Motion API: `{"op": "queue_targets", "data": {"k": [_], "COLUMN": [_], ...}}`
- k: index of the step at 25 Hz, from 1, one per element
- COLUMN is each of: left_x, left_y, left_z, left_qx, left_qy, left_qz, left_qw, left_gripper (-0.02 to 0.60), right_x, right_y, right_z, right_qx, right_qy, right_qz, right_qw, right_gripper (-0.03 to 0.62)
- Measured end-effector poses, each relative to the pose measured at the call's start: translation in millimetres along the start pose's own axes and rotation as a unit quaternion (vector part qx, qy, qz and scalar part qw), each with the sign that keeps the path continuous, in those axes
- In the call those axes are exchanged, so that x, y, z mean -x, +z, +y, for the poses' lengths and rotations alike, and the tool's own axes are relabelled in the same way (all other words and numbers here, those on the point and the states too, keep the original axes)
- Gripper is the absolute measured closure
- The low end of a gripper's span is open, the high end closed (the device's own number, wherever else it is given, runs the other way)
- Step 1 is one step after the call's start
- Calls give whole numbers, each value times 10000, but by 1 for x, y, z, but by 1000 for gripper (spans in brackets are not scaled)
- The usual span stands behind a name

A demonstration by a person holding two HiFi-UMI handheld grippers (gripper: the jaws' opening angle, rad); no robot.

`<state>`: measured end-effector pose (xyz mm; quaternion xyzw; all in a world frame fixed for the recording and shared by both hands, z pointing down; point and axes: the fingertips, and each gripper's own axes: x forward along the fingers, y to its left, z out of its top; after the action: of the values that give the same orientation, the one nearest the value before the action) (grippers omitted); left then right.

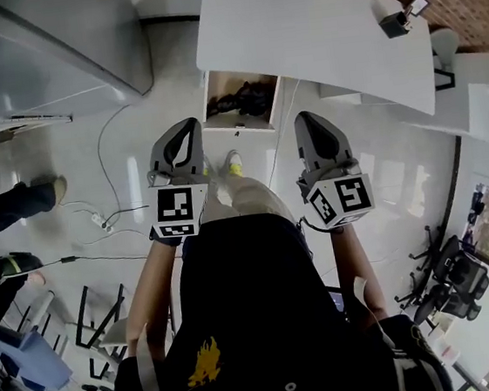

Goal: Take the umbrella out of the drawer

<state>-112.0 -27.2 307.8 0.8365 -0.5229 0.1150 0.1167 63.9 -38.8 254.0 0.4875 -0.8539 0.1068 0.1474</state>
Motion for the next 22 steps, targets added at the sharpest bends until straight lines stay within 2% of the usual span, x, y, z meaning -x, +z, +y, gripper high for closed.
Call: {"op": "queue_targets", "data": {"k": [4, 7, 10, 12, 14, 18, 22], "left_x": [-7, -10, -12, -13, -13, -12, -7], "left_y": [-6, -7, -5, -2, 2, 7, 8], "left_z": [-2, -6, -11, -13, -16, -18, -19], "left_qx": [-25, -30, -69, -100, -132, -192, -190], "left_qy": [-12, -20, -47, -62, -82, -90, -20], "left_qz": [86, 121, 143, 136, 123, 98, 132], "left_qw": [10000, 9999, 9999, 9998, 9998, 9997, 9997], "left_gripper": [563, 563, 563, 563, 563, 563, 563], "right_x": [-8, -10, -10, -12, -13, -13, -21], "right_y": [-11, -16, -20, -21, -24, -36, -67], "right_z": [-7, -12, -14, -12, -8, -3, 0], "right_qx": [-106, -131, -113, -117, 12, 658, 1293], "right_qy": [80, 115, 176, 347, 499, 582, 711], "right_qz": [54, 124, 179, 212, 285, 582, 1129], "right_qw": [9999, 9998, 9996, 9991, 9983, 9944, 9826], "right_gripper": [557, 443, 360, 229, 160, 131, 131]}}
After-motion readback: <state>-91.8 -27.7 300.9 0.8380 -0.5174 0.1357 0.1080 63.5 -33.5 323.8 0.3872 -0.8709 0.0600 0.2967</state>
